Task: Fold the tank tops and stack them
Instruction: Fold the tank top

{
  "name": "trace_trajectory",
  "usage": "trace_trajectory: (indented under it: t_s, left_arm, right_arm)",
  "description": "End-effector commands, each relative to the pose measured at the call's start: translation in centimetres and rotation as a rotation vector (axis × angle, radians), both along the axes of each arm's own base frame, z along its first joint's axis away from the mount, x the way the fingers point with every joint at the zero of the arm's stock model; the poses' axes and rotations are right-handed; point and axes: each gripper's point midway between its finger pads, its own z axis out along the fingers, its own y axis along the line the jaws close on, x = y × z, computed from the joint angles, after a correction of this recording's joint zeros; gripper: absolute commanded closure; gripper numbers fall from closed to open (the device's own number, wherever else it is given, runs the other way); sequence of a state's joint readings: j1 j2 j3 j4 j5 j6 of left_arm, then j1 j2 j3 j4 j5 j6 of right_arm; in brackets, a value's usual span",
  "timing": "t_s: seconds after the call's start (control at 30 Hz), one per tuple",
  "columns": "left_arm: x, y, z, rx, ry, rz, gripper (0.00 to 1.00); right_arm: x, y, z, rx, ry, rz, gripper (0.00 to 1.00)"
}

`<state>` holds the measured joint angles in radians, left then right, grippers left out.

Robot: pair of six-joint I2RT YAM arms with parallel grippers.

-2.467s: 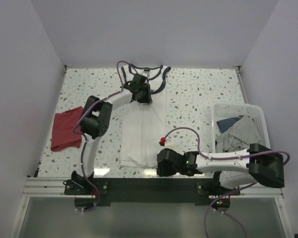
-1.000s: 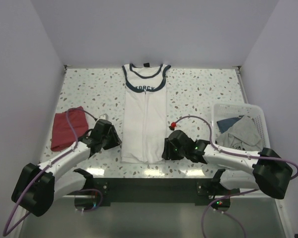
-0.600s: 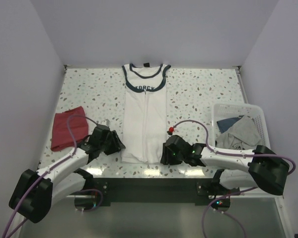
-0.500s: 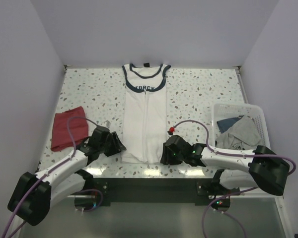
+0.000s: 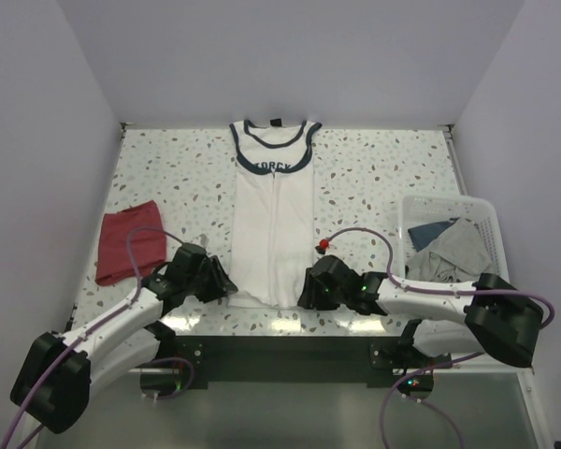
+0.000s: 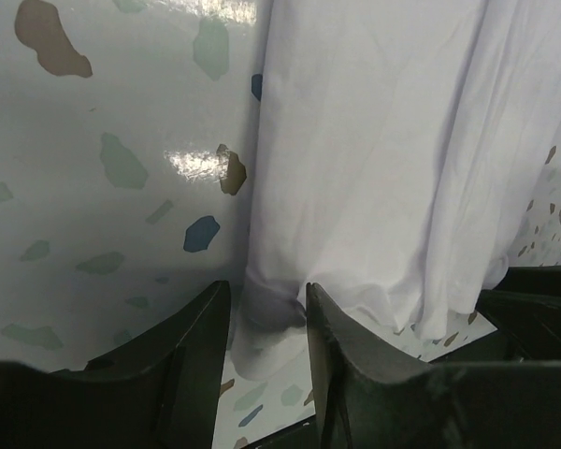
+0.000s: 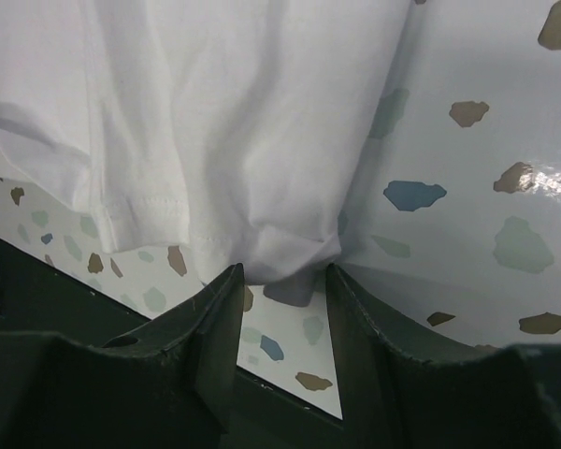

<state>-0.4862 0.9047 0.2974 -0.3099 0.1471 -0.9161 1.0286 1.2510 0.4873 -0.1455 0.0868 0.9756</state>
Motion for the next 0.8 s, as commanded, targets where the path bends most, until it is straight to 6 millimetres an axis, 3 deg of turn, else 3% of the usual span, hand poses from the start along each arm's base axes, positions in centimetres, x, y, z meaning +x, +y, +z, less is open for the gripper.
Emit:
trace_trajectory:
  t_s: [0.0, 0.17, 0.33, 0.43, 0.63, 0.77]
  left_arm:
    - [-3.3, 0.7, -2.1, 0.035, 0.138, -0.021, 0.57]
    - [-4.0, 0.5, -2.4, 0.035, 0.155, -0.036, 0.57]
    - [-4.5, 0.4, -2.8, 0.037, 0.166, -0.052, 0.6]
    - [-5.2, 0.3, -3.2, 0.032, 0.184, -0.065, 0.73]
    - [-5.9, 0.4, -3.3, 0.044, 0.196, -0.081, 0.81]
    - [-6.3, 0.0, -3.1, 0.028, 0.199, -0.102, 1.0]
  right_arm:
    - [0.3, 0.0, -0.7, -0.008, -0.005, -0.026, 0.56]
    - [0.4, 0.1, -0.8, -0.008, -0.005, -0.031, 0.6]
    - [0.5, -0.4, -0.3, -0.02, -0.019, -0.043, 0.87]
    - [0.4, -1.0, -0.1, -0.04, -0.018, -0.047, 0.99]
    - [0.2, -1.4, 0.3, -0.041, -0.02, -0.049, 1.0]
    - [-0.3, -1.4, 0.3, -0.048, -0.012, -0.029, 1.0]
